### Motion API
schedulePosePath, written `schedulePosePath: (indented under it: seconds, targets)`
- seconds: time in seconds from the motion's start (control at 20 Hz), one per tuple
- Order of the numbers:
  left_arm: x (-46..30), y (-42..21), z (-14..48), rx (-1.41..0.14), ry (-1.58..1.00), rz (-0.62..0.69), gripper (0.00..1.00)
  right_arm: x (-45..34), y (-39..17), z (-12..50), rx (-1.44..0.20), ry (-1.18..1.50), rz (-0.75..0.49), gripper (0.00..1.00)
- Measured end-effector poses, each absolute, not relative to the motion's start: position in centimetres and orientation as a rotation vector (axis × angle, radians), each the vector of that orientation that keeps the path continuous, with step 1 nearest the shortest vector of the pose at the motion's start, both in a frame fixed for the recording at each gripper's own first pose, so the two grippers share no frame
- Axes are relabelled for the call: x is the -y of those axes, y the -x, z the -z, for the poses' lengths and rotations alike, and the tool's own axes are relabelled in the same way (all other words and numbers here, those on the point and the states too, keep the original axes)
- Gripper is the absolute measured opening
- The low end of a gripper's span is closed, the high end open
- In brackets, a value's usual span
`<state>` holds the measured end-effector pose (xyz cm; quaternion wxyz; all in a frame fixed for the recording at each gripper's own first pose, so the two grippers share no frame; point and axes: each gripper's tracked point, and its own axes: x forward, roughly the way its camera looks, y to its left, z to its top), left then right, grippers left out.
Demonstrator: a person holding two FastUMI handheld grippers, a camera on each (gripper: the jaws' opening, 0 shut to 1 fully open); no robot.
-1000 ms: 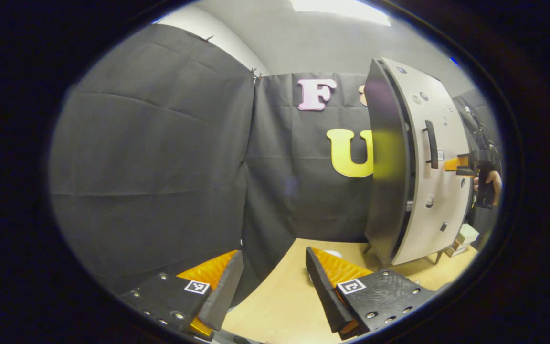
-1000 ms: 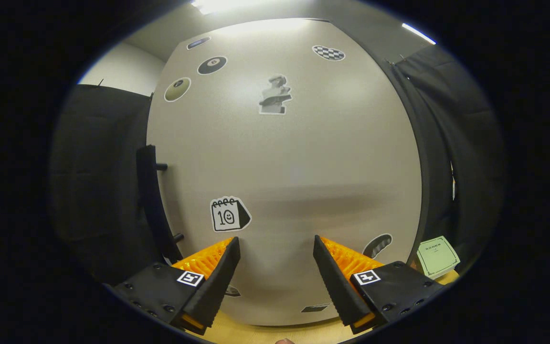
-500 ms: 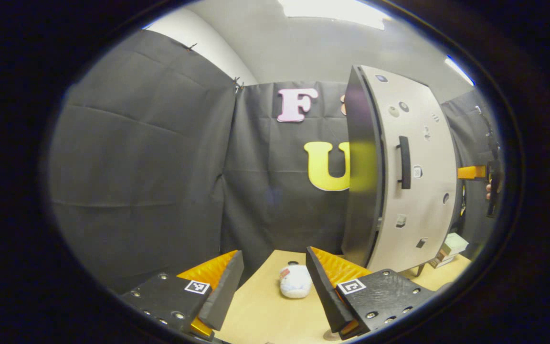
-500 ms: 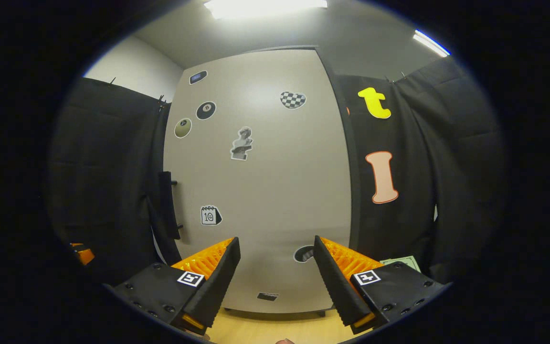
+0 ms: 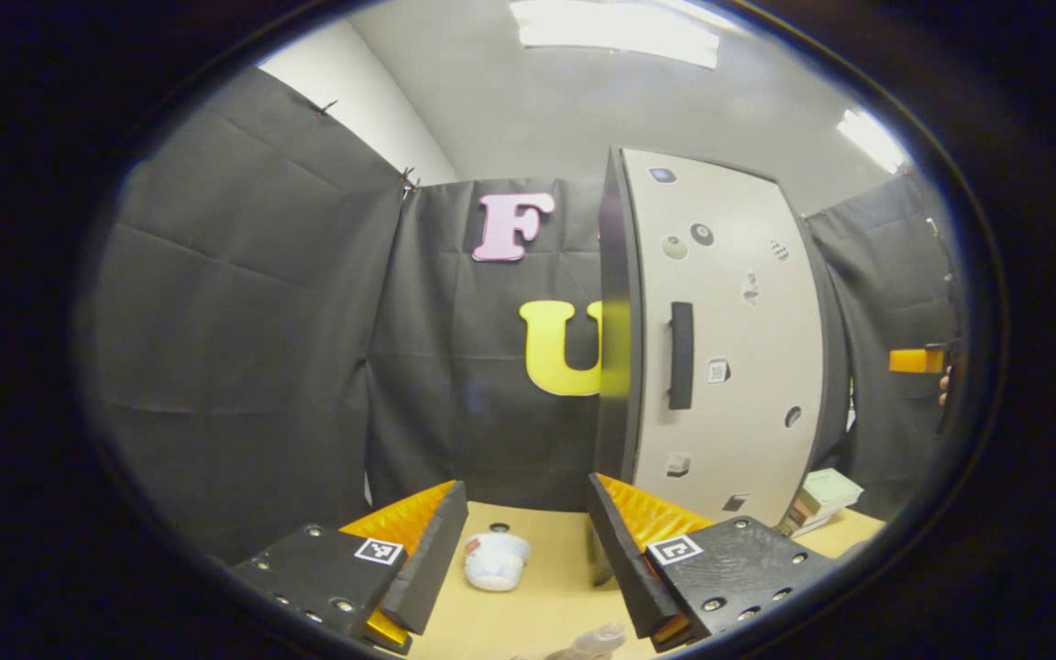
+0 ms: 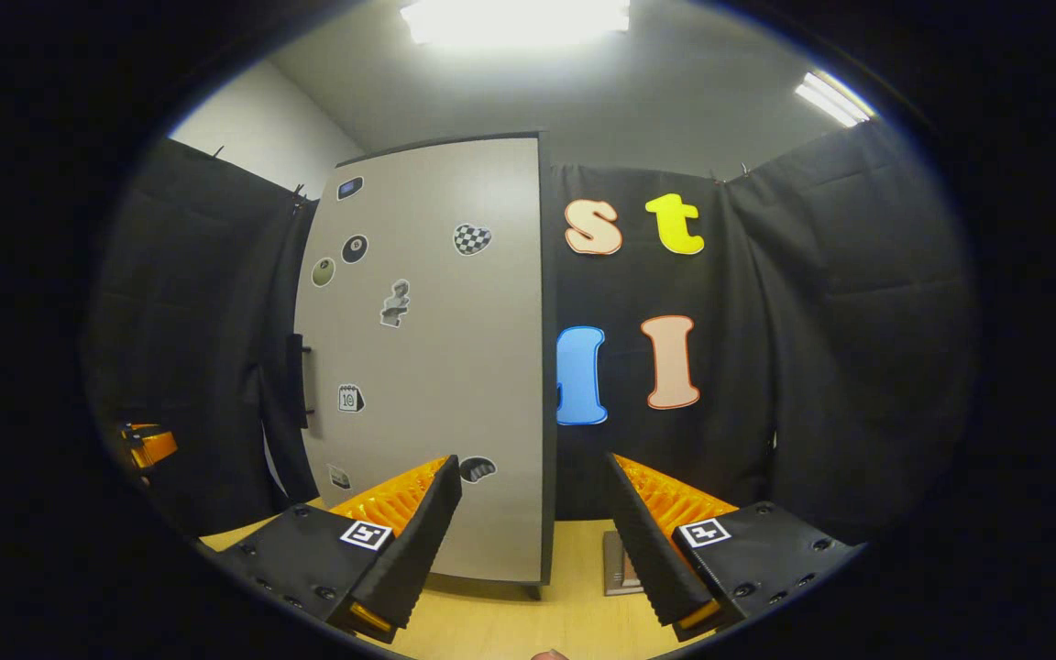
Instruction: Open the cabinet door with the right hand, grasp the bottle in the cabinet with the left hand and place it on the coaster, then close the cabinet door with the right hand.
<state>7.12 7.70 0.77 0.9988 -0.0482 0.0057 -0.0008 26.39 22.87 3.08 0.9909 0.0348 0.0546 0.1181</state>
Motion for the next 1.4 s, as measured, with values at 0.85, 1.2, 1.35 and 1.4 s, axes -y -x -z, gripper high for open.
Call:
schedulePosePath:
  seconds: [0.85, 1.2, 1.35, 1.4]
  targets:
    - [0.0, -2.3, -3.6, -0.018, -0.009, -0.008, 0.8, -12.4, -23.8, -0.9, -0.098, -0.15, -0.184, 0.98]
    - [-3.0, -1.4, -4.6, 0.0, -0.01, -0.006, 0.81, -13.8, -22.1, -2.3, -0.078, -0.163, -0.158, 0.98]
    - [-4.1, -1.2, -4.3, -0.005, -0.008, -0.011, 0.81, -14.2, -21.6, -2.7, -0.072, -0.152, -0.147, 0.98]
    - [-4.3, -1.2, -4.0, -0.009, -0.004, -0.01, 0.81, -14.3, -21.4, -2.8, -0.07, -0.152, -0.144, 0.98]
